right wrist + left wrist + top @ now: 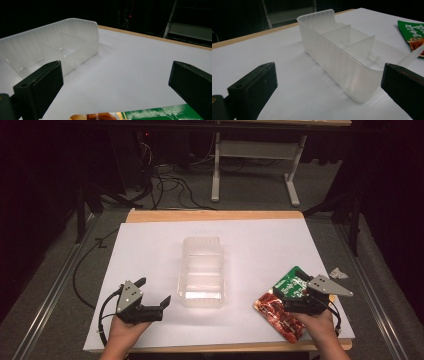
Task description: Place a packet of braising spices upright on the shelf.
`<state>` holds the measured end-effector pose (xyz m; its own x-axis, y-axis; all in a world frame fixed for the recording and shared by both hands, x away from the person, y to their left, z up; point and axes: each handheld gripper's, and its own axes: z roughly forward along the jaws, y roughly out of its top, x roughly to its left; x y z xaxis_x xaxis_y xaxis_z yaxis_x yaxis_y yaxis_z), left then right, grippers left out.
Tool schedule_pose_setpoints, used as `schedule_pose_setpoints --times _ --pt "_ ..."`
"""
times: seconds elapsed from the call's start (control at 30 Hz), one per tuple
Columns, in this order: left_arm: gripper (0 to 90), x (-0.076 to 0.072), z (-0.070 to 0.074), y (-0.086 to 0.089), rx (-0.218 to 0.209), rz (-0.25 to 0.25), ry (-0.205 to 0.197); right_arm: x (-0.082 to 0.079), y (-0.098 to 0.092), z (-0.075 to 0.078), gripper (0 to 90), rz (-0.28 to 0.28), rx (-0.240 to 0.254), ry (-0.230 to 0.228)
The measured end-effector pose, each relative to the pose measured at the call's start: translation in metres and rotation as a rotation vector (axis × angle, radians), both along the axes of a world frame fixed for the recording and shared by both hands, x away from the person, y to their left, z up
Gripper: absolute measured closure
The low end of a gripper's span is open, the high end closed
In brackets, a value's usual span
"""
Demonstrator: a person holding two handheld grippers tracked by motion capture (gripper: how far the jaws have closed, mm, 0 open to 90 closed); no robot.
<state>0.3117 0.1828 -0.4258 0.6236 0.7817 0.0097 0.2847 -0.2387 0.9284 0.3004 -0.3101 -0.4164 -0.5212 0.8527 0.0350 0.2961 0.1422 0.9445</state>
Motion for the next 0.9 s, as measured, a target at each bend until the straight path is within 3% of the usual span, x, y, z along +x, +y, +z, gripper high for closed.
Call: schedule_pose_setpoints --times 0.5,0.73,0.9 --pt "1.3 0.004 -0.003 0.001 0.004 0.001 0.028 0.001 -0.001 -0.003 0.0 0.000 -0.010 0.019" --pt "1.4 0.005 -0.004 0.003 0.006 0.011 0.021 -0.001 -0.017 -0.002 0.8 -0.050 0.005 0.038" --pt "1.7 0.008 -0.006 0.004 0.020 0.011 0.024 -0.004 -0.045 -0.005 1.1 -0.143 0.018 0.060"
